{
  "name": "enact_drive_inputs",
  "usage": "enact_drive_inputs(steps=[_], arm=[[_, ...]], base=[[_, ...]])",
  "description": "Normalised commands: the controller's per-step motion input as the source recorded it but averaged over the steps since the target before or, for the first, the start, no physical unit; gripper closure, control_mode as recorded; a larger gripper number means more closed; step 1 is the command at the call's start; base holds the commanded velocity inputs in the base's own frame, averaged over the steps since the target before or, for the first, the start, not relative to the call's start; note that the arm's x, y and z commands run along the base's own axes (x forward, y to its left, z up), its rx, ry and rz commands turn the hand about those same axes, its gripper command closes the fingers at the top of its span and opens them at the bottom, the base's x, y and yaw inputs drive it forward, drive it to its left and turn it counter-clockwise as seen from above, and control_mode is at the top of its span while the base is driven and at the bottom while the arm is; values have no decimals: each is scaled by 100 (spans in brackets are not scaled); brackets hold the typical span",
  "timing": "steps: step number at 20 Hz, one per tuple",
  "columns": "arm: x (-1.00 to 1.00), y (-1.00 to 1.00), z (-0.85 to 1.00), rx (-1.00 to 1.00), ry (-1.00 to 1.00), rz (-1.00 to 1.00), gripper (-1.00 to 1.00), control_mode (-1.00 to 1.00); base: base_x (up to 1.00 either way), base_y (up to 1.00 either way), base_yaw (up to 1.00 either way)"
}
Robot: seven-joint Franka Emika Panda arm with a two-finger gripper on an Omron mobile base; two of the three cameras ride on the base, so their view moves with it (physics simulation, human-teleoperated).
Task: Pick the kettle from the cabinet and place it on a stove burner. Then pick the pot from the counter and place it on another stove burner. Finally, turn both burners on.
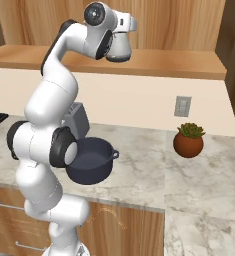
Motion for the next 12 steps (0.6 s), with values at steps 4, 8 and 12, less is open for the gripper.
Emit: enact_drive_inputs(steps=[4,8,12], arm=[[0,0,-1,0,0,0,100,-100],[0,1,0,0,0,0,100,-100],[-14,1,0,0,0,0,100,-100]], base=[[0,0,0],[0,0,0],[0,0,0]])
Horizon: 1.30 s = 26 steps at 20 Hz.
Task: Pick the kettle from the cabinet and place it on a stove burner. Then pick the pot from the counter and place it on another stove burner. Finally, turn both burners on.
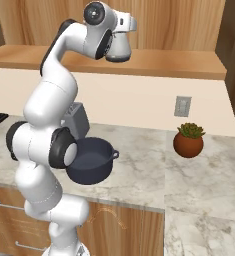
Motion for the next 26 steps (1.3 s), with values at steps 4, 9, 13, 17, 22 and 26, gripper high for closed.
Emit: enact_drive_inputs(steps=[4,9,13,17,22,26], arm=[[-42,0,0,0,0,0,100,-100],[-53,0,0,0,0,0,100,-100],[-55,0,0,0,0,0,100,-100],[-61,0,0,0,-1,0,100,-100],[-66,0,0,0,0,0,100,-100],[-67,0,0,0,0,0,100,-100]], base=[[0,0,0],[0,0,0],[0,0,0],[0,0,0],[0,0,0],[0,0,0]])
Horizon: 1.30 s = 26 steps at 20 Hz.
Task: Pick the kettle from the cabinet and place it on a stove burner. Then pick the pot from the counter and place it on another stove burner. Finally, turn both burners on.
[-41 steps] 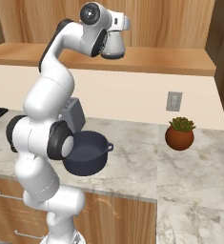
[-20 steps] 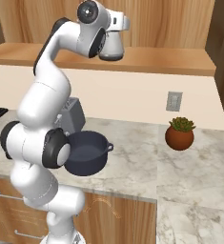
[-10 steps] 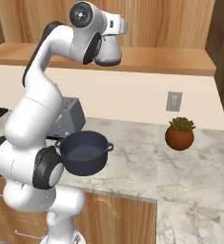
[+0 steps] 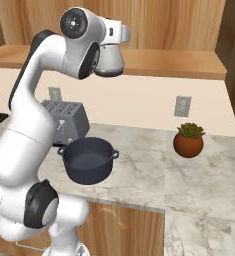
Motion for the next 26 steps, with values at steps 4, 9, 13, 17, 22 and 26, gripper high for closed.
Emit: enact_drive_inputs(steps=[4,9,13,17,22,26], arm=[[-68,0,0,0,0,0,100,-100],[-67,0,0,0,0,0,100,-100],[-66,0,0,0,0,0,100,-100],[-64,0,0,0,0,0,100,-100],[-64,0,0,0,0,0,100,-100],[-65,0,-1,0,0,0,100,-100]], base=[[0,0,0],[0,0,0],[0,0,0],[0,0,0],[0,0,0],[0,0,0]])
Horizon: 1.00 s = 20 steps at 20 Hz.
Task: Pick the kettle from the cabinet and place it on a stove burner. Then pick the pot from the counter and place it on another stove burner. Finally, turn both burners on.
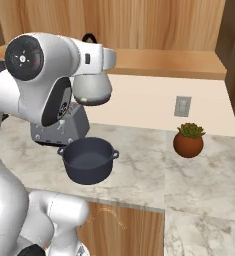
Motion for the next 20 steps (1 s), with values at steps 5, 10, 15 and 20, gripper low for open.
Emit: enact_drive_inputs(steps=[5,10,15,20], arm=[[-56,1,-11,0,0,0,100,-100],[-43,4,-18,0,0,0,100,-100],[-37,4,-21,0,0,0,100,-100],[-12,15,-12,0,0,0,100,-100]], base=[[0,0,0],[0,0,0],[0,0,0],[0,0,0]])
